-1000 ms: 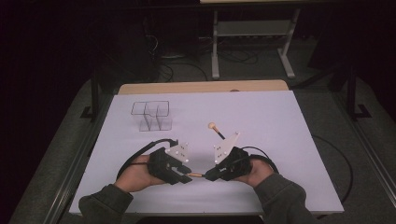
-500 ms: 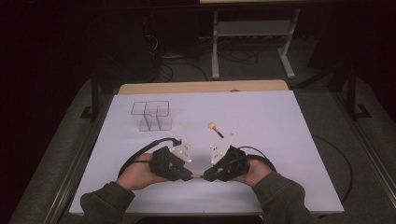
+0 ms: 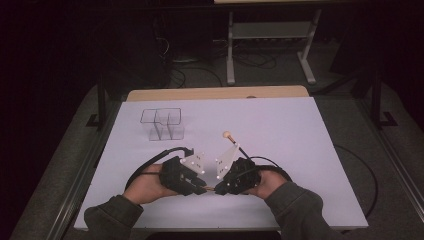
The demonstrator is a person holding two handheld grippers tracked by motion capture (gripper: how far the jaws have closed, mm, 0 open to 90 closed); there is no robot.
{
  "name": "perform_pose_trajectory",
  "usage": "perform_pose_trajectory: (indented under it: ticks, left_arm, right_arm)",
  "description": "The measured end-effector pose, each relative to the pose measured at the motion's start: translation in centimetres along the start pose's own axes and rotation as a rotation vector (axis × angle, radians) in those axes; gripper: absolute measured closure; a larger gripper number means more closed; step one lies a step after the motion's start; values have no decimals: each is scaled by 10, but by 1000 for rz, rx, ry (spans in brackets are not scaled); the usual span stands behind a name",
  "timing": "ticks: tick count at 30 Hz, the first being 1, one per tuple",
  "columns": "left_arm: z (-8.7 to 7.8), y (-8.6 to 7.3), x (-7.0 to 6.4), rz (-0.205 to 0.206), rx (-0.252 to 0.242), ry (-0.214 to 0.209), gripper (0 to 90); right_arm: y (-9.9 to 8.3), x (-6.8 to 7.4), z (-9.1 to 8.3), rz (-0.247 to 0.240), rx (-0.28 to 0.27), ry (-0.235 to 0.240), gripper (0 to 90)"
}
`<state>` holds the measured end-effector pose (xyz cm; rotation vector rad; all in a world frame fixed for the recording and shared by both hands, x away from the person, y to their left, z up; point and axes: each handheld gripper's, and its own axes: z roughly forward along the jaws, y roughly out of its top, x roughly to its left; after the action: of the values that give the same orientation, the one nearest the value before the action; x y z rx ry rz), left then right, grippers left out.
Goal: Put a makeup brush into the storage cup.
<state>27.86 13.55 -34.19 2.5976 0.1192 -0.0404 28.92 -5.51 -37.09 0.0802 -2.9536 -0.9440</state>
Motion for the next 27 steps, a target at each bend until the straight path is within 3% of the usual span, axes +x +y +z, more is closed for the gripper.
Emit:
perform_pose_trajectory:
  ticks: [6,10,14,16,23,27]
  left_arm:
    - [-2,-6,2,-11,-20,5,685]
    - [-5,-6,3,-25,-49,14,683]
    - [-9,-5,4,-26,-75,12,737]
    - [-10,-4,4,-18,-75,5,830]
    - [-9,-3,5,-22,-58,-4,843]
    - [-9,-1,4,-20,-25,12,844]
  right_arm:
    - [-8,-1,-2,10,-87,-14,823]
    - [-10,-1,-2,11,-105,-25,823]
    - [-9,0,-2,-1,-120,-41,824]
    - [-8,0,-2,-12,-131,-55,823]
    - [-7,1,-1,-14,-127,-63,815]
    - [-4,0,-1,7,-90,-61,740]
